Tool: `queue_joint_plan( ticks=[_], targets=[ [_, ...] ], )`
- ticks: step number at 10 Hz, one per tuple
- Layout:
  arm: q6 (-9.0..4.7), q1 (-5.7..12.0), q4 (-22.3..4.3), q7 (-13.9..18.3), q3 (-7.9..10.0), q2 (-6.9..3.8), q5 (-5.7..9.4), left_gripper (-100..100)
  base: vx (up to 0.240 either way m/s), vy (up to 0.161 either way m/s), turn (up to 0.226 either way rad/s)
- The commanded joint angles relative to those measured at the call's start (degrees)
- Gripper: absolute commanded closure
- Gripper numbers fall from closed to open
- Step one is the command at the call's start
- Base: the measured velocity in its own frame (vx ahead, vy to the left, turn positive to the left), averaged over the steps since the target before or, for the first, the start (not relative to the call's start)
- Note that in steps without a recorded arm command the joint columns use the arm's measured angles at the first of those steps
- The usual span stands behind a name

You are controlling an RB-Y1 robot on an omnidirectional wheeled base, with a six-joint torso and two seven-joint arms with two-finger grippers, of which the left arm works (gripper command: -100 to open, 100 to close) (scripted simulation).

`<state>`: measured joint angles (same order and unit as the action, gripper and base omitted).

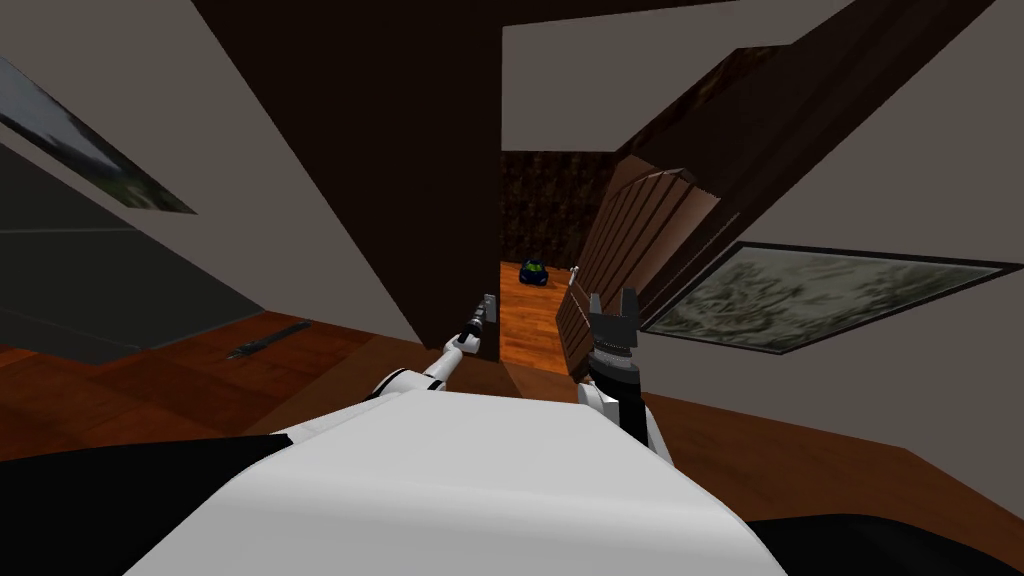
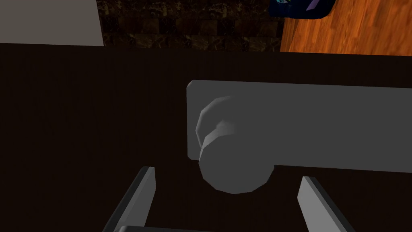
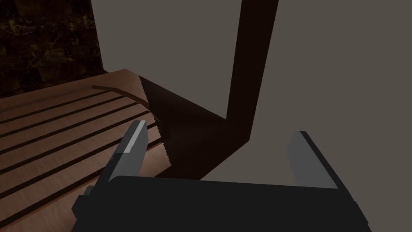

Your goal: Push the door open

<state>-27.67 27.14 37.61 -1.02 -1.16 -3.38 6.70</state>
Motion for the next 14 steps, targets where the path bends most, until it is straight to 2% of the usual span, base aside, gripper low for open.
queue_joint_plan(
  ticks=[1, 3, 4, 9, 10, 14],
  targets=[
    [-0.06, -0.12, 0.0, -0.06, 0.16, 0.25, 0.04, -100, 0.216, -0.027, -0.03],
    [-0.17, -0.1, -0.15, -0.1, 0.2, 0.4, 0.05, -100, 0.145, -0.014, -0.01],
    [-0.17, -0.1, -0.15, -0.1, 0.2, 0.4, 0.05, 100, -0.008, 0.001, 0.007],
    [-0.17, -0.1, -0.15, -0.1, 0.2, 0.4, 0.05, 100, -0.014, 0.002, -0.004],
    [-0.1, -0.05, -0.24, -0.34, 0.94, -0.17, 0.27, 100, 0.1, -0.053, 0.026],
    [-0.09, -0.1, -0.41, -0.76, 2.32, -1.02, 0.69, 100, 0.138, -0.078, 0.035]
  ],
)
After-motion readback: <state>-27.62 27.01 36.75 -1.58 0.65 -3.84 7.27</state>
